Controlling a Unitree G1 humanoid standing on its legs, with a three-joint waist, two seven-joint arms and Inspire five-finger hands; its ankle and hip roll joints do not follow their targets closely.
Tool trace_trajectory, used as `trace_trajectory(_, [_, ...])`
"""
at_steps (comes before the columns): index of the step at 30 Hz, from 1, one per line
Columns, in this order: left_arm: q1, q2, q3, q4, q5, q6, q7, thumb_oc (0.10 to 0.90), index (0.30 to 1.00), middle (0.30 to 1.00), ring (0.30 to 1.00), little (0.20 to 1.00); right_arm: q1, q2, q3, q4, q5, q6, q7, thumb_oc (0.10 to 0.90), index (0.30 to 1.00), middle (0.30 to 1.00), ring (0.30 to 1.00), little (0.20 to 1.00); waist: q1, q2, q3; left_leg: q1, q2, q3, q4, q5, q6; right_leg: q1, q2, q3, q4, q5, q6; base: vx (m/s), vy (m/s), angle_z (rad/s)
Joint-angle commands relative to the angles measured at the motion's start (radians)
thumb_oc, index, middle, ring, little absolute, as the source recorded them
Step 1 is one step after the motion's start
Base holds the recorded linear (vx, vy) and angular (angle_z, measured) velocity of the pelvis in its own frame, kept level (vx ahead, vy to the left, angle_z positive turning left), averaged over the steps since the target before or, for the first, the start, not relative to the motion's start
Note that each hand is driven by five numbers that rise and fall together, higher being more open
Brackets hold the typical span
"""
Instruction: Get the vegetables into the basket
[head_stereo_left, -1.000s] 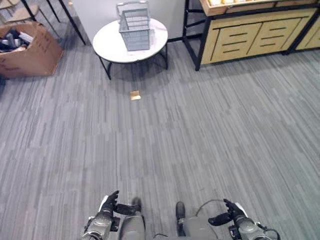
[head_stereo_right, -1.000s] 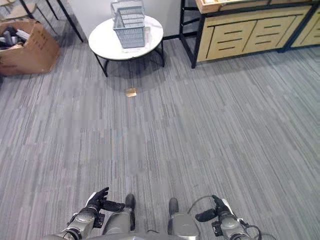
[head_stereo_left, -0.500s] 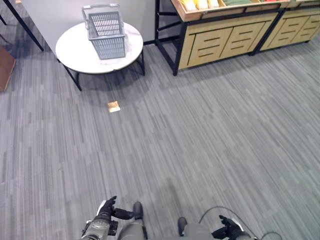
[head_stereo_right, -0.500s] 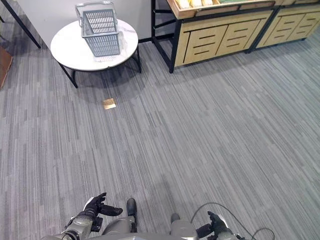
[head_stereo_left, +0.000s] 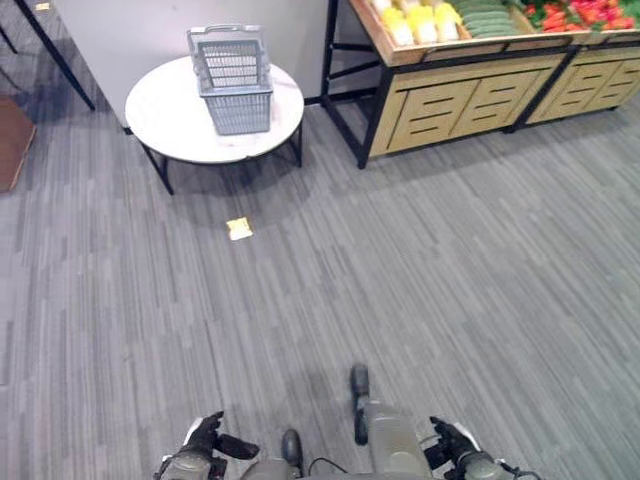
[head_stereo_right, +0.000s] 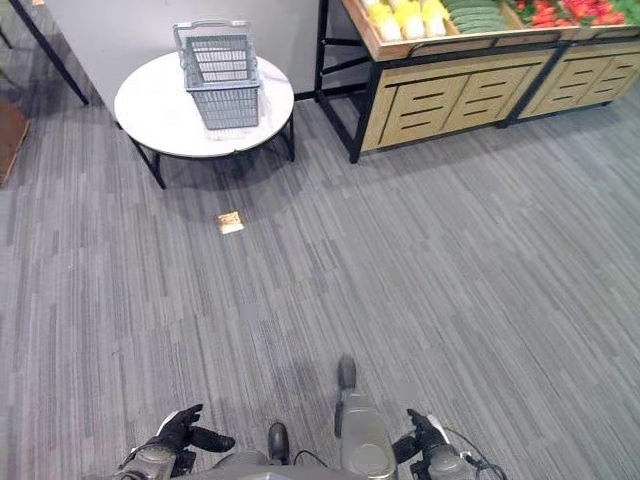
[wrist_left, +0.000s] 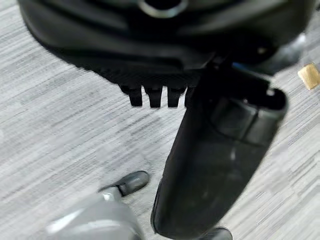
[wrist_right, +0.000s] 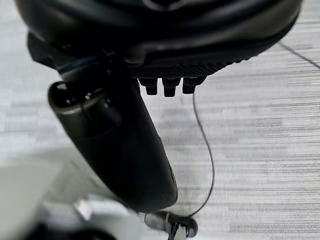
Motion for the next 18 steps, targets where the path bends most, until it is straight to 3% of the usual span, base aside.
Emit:
trace_trajectory(1, [-0.001, 0.033, 0.013, -0.005, 0.026, -0.017, 0.000, 0.900, 1.000, 1.000, 1.000, 1.000, -0.057, -0.022, -0.007, -0.027, 0.000, -0.030, 0.000, 0.900, 1.000, 1.000, 1.000, 1.000, -0.010, -0.010, 0.007, -0.028, 0.033, -0.024, 0.074, -0.022, -0.070, 0.091, -0.026, 0.008, 0.000, 0.119, 0.059, 0.24, -0.120, 0.31])
trace_trajectory(3, [0.011, 0.027, 0.014, 0.007, 0.036, -0.014, -0.001, 0.900, 1.000, 1.000, 1.000, 1.000, -0.049, -0.031, -0.006, -0.028, -0.002, -0.029, 0.005, 0.900, 1.000, 1.000, 1.000, 1.000, -0.013, 0.001, -0.021, 0.003, 0.049, -0.037, 0.076, -0.034, -0.089, 0.115, 0.000, -0.001, 0.000, 0.078, 0.036, 0.35, -0.212, 0.45])
trace_trajectory(8, [0.016, 0.021, 0.010, 0.006, 0.034, -0.011, 0.001, 0.900, 1.000, 1.000, 1.000, 1.000, -0.049, -0.052, -0.007, -0.028, 0.000, -0.035, 0.004, 0.900, 1.000, 1.000, 1.000, 1.000, -0.021, 0.031, -0.039, 0.011, 0.101, -0.066, 0.123, 0.008, -0.137, 0.122, 0.052, -0.032, 0.045, 0.010, -0.006, 0.21, -0.192, 0.13])
trace_trajectory(11, [0.003, 0.021, -0.002, -0.027, 0.016, -0.018, 0.011, 0.900, 1.000, 1.000, 1.000, 1.000, -0.047, -0.076, -0.014, -0.023, 0.013, -0.038, -0.004, 0.900, 1.000, 1.000, 1.000, 1.000, -0.021, 0.039, -0.032, -0.057, 0.141, -0.080, 0.297, 0.105, -0.189, 0.143, 0.080, -0.055, 0.095, -0.063, -0.054, 0.20, -0.250, 0.13])
trace_trajectory(12, [0.003, 0.021, -0.002, -0.027, 0.016, -0.018, 0.011, 0.900, 1.000, 1.000, 1.000, 1.000, -0.047, -0.076, -0.014, -0.023, 0.013, -0.038, -0.004, 0.900, 1.000, 1.000, 1.000, 1.000, -0.022, 0.040, -0.032, -0.059, 0.141, -0.081, 0.299, 0.103, -0.190, 0.142, 0.080, -0.056, 0.096, -0.064, -0.054, 0.15, -0.200, 0.37])
trace_trajectory(13, [-0.010, 0.023, -0.011, -0.037, 0.006, -0.019, 0.019, 0.900, 1.000, 1.000, 1.000, 1.000, -0.044, -0.090, -0.018, -0.009, 0.018, -0.039, -0.010, 0.900, 1.000, 1.000, 1.000, 1.000, -0.015, 0.030, -0.018, -0.116, 0.139, -0.090, 0.416, 0.157, -0.202, 0.170, 0.084, -0.064, 0.101, -0.088, -0.078, 0.10, -0.134, 0.37])
trace_trajectory(16, [-0.023, 0.022, -0.021, -0.047, -0.002, -0.022, 0.029, 0.900, 1.000, 1.000, 1.000, 1.000, -0.040, -0.100, -0.032, 0.009, 0.021, -0.037, -0.024, 0.900, 1.000, 1.000, 1.000, 1.000, -0.010, 0.024, -0.001, -0.175, 0.152, -0.064, 0.434, 0.179, -0.193, 0.204, 0.080, -0.074, 0.093, -0.103, -0.087, 0.13, -0.135, 0.19])
trace_trajectory(18, [-0.032, 0.023, -0.030, -0.053, -0.001, -0.028, 0.033, 0.900, 1.000, 1.000, 1.000, 1.000, -0.035, -0.105, -0.045, 0.030, 0.024, -0.033, -0.034, 0.900, 1.000, 1.000, 1.000, 1.000, -0.002, 0.018, 0.003, -0.256, 0.147, -0.036, 0.374, 0.150, -0.173, 0.241, 0.072, -0.079, 0.073, -0.116, -0.083, 0.19, -0.073, 0.28])
